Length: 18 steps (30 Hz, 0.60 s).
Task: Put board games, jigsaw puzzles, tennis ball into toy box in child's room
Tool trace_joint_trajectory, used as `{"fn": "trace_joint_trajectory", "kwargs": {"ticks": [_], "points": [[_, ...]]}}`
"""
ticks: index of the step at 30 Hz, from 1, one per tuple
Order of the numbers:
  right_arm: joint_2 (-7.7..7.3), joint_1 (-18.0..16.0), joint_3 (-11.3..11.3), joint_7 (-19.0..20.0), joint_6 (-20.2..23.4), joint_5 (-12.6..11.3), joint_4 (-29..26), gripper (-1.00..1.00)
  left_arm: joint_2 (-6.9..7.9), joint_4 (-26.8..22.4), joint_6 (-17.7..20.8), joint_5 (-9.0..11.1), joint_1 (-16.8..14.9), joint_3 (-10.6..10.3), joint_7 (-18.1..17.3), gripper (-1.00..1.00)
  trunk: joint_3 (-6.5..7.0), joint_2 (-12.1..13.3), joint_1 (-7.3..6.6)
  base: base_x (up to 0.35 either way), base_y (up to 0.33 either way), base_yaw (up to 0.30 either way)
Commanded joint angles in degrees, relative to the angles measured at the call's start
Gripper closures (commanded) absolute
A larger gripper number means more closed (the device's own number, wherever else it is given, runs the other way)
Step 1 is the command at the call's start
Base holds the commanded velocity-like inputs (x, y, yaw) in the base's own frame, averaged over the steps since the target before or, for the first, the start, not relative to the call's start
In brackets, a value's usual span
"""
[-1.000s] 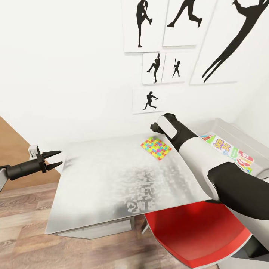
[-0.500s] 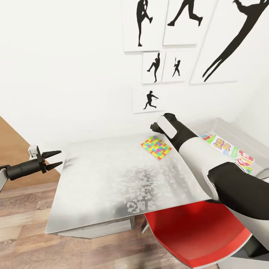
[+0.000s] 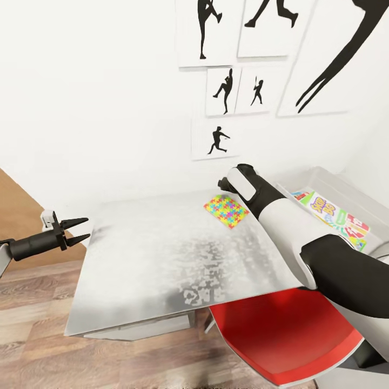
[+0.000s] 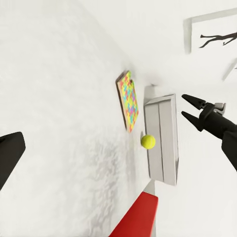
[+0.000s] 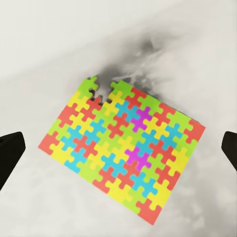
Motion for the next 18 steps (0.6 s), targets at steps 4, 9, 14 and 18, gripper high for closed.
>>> {"fn": "trace_joint_trajectory", "kwargs": {"ticks": [4, 9, 14, 18], "points": [[-0.05, -0.07, 0.38, -0.36, 0.18, 0.88, -0.01, -1.0, 0.08, 0.02, 0.36, 0.08, -0.04, 0.12, -1.27, -1.0, -0.47, -0.11, 0.03, 0.0, 0.0, 0.0], [-0.05, -0.07, 0.3, -0.29, 0.16, 1.8, 0.03, -1.0, 0.27, -0.03, 0.36, -0.08, -0.04, 0.13, -4.57, -1.0, -0.94, -0.11, 0.03, 0.0, 0.0, 0.0], [-0.05, -0.07, 0.27, -0.28, 0.11, 2.2, 0.04, -1.0, 1.07, -0.17, 0.33, -0.34, 0.03, -0.11, -9.27, -1.0, -1.4, -0.11, 0.03, 0.0, 0.0, 0.0], [-0.05, -0.07, 0.21, -0.26, 0.09, 2.32, 0.05, -1.0, 2.11, -0.28, -0.05, -0.35, 0.07, -0.33, -12.5, -1.0, -1.78, -0.11, 0.03, 0.0, 0.0, 0.0]]}}
